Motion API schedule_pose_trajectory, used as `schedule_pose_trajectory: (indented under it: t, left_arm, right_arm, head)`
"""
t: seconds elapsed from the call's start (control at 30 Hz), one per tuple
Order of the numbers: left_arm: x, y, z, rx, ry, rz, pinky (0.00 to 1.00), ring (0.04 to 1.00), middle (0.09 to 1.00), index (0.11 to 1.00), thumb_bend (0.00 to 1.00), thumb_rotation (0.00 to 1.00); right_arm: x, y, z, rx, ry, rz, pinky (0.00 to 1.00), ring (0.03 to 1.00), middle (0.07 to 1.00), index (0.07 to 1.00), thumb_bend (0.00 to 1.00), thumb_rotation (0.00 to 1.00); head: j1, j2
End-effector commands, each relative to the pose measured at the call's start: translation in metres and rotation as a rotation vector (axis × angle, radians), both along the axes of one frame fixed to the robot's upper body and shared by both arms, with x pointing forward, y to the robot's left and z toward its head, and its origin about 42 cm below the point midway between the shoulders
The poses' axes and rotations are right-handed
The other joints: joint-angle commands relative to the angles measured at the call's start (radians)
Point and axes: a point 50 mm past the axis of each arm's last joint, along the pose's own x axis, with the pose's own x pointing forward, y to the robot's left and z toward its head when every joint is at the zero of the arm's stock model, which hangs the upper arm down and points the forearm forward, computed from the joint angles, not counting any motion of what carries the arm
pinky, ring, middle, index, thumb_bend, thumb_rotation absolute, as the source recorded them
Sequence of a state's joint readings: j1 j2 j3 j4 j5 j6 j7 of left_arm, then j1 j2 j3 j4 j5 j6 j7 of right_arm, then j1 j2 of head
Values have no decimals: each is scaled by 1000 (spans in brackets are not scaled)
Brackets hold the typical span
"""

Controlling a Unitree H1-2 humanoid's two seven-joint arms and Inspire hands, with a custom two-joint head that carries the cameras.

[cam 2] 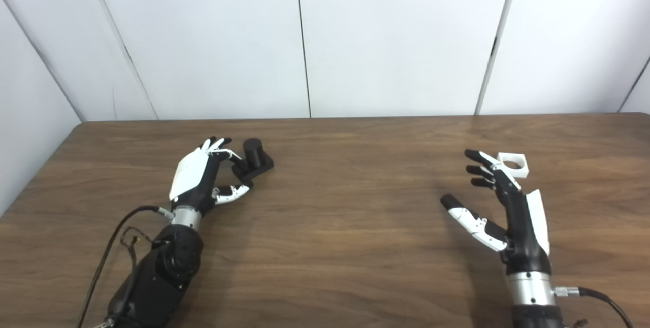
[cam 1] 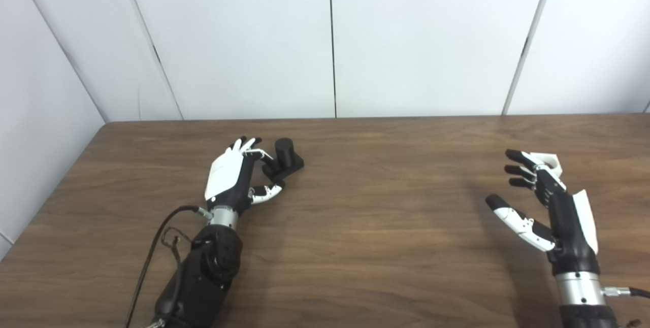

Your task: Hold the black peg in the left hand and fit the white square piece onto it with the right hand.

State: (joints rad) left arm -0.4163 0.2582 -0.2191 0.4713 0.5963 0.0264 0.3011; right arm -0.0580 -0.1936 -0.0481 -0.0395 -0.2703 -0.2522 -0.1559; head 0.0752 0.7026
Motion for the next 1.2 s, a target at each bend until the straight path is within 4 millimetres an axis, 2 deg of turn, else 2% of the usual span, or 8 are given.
schedule_pose_trajectory:
  t: [0.0,0.37,1.17]
  left_arm:
    - [9,1,13,30,-49,-1,1000,991,913,484,524,57]
    - [3,-6,8,23,-39,-17,990,980,912,483,523,57]
    - [-13,-36,10,-27,-19,-112,994,982,911,484,524,57]
  right_arm:
    - [-7,-5,-10,-28,25,-8,706,770,830,798,603,513]
    - [-5,-4,-10,-29,26,-6,707,769,832,797,602,509]
    - [-2,-3,-7,-32,21,-1,707,768,830,796,596,512]
  head:
    - [0,1]
    - [4,2]
    - [3,5]
